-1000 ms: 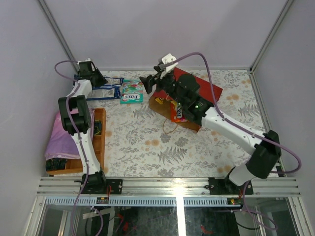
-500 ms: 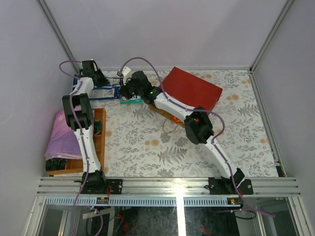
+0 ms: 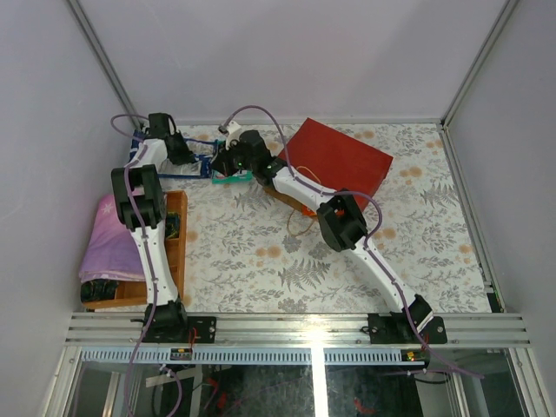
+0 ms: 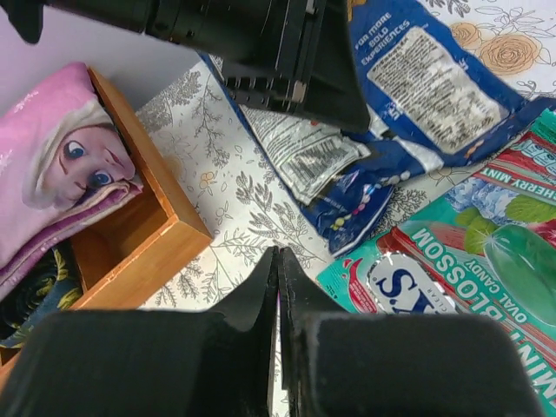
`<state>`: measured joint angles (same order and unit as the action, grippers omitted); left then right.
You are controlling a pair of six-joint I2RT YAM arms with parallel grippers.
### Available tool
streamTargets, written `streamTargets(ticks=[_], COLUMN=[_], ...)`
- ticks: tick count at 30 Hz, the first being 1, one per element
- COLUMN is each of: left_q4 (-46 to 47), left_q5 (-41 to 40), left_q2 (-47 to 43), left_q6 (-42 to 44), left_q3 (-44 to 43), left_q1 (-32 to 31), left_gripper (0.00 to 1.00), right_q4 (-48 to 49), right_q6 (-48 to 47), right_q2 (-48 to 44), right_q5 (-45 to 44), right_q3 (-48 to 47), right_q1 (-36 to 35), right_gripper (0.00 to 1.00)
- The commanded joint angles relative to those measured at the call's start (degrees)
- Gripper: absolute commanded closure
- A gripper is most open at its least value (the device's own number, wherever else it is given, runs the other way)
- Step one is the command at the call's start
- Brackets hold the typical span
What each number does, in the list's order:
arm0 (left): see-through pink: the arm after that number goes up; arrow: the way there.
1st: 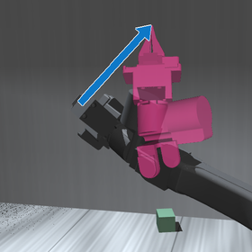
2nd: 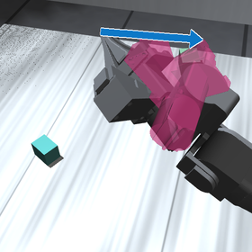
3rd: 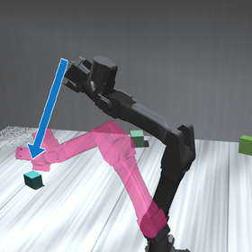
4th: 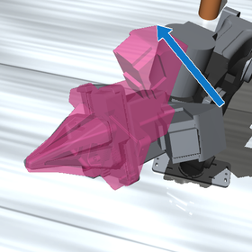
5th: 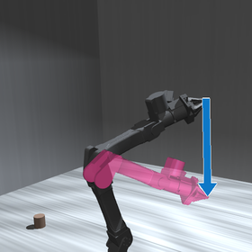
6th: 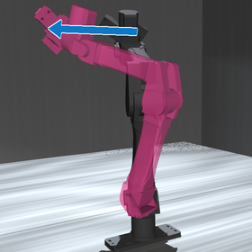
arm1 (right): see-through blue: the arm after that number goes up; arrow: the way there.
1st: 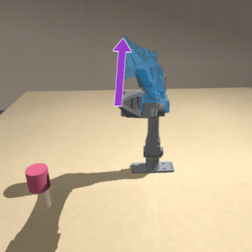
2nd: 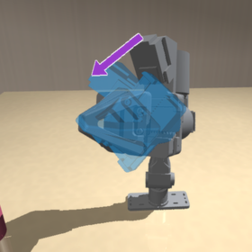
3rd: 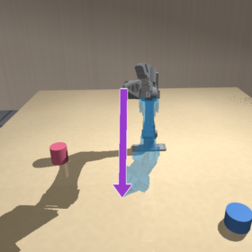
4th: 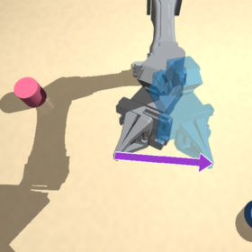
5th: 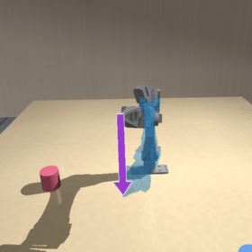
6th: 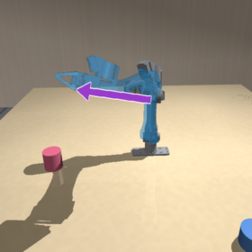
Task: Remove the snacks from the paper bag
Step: Adjust the snack at the corner of the board.
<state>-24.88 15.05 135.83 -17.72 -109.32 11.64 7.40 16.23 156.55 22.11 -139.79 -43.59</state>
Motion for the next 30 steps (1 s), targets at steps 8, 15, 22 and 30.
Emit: streamTargets(ticks=[8,15,22,30], left_q4=[-0.83,-1.75,-1.98,-1.92], left_q5=[-0.76,-0.91,-0.84,-1.86], left_q2=[-4.12,-2.33,-3.36,-5.63], left_q6=[0.94,0.43,0.7,1.45], left_q3=[10.87,8.52,9.78,12.8], left_q1=[-1.38,-1.36,-1.37,-1.36], left_gripper=[0.93,0.93,0.94,0.94], right_q4=[4.71,2.46,4.03,7.95], right_q6=[6.51,10.4,14.28,22.99], right_q2=[-3.41,-2.12,1.21,-3.82], right_q5=[1.9,1.14,-0.73,-14.34], right_q3=[3.62,4.05,1.0,13.76], right_q1=[-0.33,-1.52,-2.4,-2.81], right_gripper=[1.0,1.0,1.0,0.56])
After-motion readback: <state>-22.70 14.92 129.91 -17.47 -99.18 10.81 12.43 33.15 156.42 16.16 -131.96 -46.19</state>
